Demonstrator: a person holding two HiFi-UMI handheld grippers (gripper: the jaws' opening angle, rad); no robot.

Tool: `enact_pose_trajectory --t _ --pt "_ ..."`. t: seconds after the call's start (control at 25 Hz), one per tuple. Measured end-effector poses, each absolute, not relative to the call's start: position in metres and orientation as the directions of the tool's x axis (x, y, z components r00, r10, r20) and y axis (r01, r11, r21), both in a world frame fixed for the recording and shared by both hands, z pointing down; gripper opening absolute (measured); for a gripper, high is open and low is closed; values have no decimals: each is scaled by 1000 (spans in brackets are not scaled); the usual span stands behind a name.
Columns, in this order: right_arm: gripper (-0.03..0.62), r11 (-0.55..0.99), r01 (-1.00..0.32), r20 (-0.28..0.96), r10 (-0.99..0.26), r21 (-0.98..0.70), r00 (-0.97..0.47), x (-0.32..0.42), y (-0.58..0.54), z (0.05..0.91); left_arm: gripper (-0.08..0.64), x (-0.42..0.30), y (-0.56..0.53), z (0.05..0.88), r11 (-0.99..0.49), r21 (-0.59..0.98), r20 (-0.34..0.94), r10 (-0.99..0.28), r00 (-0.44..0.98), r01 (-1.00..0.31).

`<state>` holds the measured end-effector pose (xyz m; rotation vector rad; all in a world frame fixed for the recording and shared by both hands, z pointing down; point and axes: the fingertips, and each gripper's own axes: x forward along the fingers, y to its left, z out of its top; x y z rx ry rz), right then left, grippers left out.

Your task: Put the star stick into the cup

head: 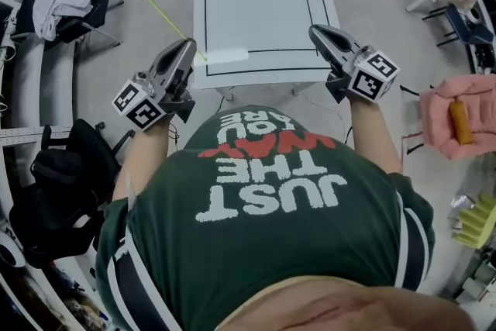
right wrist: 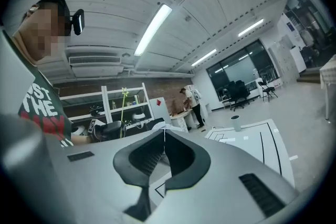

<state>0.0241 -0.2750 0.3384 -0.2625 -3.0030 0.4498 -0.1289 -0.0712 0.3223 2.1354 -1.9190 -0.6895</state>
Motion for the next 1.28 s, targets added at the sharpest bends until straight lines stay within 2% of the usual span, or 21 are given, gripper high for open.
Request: enact_pose_trajectory --t 0.24,0.52,0.8,1.0,1.28 --pt "35 925 208 54 236 -318 -970 -7 -320 343 14 -148 -118 323 -109 442 -197 -980 22 -890" --pt "35 929 196 82 233 -315 -969 -59 -335 350 14 -195 -141 328 -145 442 -209 -976 56 -885" --pt "35 948 87 100 123 -305 -987 -137 -336 344 14 -290 -158 338 -251 459 -237 -959 154 -852" --pt "35 944 31 92 65 -328 -994 -178 -352 342 14 -340 -175 349 -278 434 -178 -959 220 -857" --pt "35 942 100 111 143 -321 -984 -184 -402 359 14 -348 -259 336 -236 391 -184 -967 176 -889"
